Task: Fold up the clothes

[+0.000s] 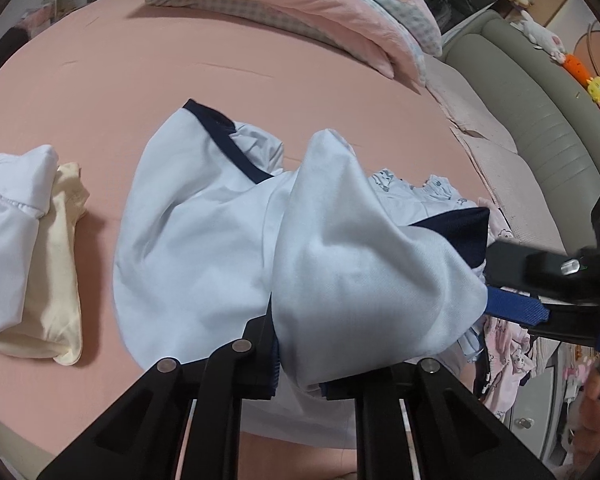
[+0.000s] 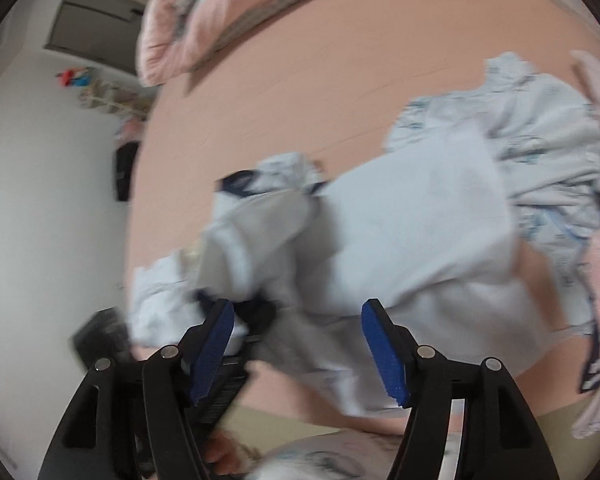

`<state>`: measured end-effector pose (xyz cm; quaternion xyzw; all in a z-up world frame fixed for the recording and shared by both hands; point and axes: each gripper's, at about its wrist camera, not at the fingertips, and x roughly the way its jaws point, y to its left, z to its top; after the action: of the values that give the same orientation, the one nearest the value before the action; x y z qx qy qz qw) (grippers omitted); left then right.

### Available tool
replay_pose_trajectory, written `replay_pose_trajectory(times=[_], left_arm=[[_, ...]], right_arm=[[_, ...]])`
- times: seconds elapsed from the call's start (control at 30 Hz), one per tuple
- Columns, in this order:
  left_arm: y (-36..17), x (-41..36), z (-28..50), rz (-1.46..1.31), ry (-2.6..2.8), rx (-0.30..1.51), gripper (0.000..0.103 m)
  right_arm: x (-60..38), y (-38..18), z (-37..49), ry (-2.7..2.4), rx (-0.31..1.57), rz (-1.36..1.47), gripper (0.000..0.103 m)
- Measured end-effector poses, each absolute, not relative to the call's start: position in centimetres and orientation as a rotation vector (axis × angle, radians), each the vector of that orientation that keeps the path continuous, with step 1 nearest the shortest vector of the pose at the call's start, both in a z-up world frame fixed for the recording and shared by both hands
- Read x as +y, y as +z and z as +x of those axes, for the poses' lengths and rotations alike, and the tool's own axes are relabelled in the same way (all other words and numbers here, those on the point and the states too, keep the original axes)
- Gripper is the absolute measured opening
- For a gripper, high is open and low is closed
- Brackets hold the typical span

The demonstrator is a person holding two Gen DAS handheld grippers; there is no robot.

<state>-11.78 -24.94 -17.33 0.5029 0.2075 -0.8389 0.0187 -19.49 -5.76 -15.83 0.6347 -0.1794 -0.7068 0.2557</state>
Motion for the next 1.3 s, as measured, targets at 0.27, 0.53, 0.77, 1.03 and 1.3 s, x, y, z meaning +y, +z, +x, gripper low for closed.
replay_pose_trajectory(times=[0.27,0.53,0.77,1.03,1.3], left_arm=[[-17.7,-25.8,-11.2,1.553,-2.555,0.592,0.012],[-18.0,-27.4,-10.2,1.545,-2.519,0.625,0.012],[-18.3,-27.8,-9.6,1.546,-2.511,0.649,0.012],[-18.5,-28.6,-9.6,1.542,-2.501,0.671,0.012],[-18.4,-30.1,-9.0,1.52,-2.484,0.661,0.012]], right_arm=[[-2.1,-20.6,-20.2,-1.929,-0.575,1.889,0.066],[-2.2,-23.3,-21.0,-1.941,-0.594,1.936,0.066],[-3.9,-25.1,-21.8,-1.946,-0.574,1.953,0.066],[-5.2,-26.5,-22.3,-1.948,-0.479,1.964,0.048],[-5.7,-26.5,-22.3,-1.972,-0.375,1.903,0.015]])
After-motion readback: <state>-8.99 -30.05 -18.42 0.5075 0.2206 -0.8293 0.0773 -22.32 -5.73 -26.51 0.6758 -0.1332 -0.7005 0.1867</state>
